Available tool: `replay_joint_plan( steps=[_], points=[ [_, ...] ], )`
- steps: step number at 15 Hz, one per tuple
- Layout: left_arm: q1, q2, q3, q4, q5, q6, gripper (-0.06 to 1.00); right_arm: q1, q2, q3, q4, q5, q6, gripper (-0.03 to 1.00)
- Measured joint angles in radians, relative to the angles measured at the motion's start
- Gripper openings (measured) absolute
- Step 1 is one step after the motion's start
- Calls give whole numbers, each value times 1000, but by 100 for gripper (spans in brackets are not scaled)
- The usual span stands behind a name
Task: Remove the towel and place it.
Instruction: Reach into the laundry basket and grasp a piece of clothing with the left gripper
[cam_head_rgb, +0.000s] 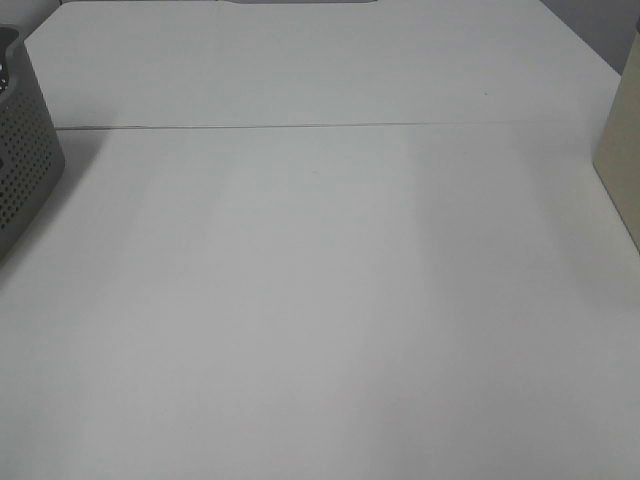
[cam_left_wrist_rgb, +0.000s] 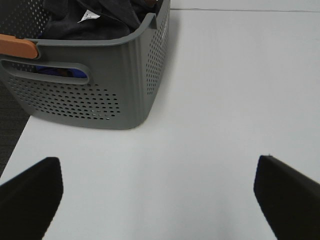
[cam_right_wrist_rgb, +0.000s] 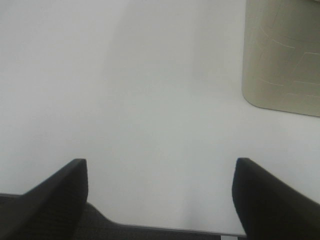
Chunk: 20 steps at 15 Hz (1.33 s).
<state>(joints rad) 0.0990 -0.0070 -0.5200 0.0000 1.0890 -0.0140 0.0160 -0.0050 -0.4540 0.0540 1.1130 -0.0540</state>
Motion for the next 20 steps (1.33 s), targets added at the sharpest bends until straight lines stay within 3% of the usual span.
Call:
replay_joint_plan(
  steps=[14,15,16,17,20],
  points=[
    [0,4,-7,12,3,14,98,0,0,0,0,0,0,76],
    [0,34,-38,19,20,48,98,0,0,0,0,0,0,76],
    [0,170,-135,23,86,202,98,0,0,0,0,0,0,76],
    [0,251,-186,28,116,292,98,0,0,0,0,0,0,76],
    [0,460,-310,67,113,515,98,0,0,0,0,0,0,76]
  ],
)
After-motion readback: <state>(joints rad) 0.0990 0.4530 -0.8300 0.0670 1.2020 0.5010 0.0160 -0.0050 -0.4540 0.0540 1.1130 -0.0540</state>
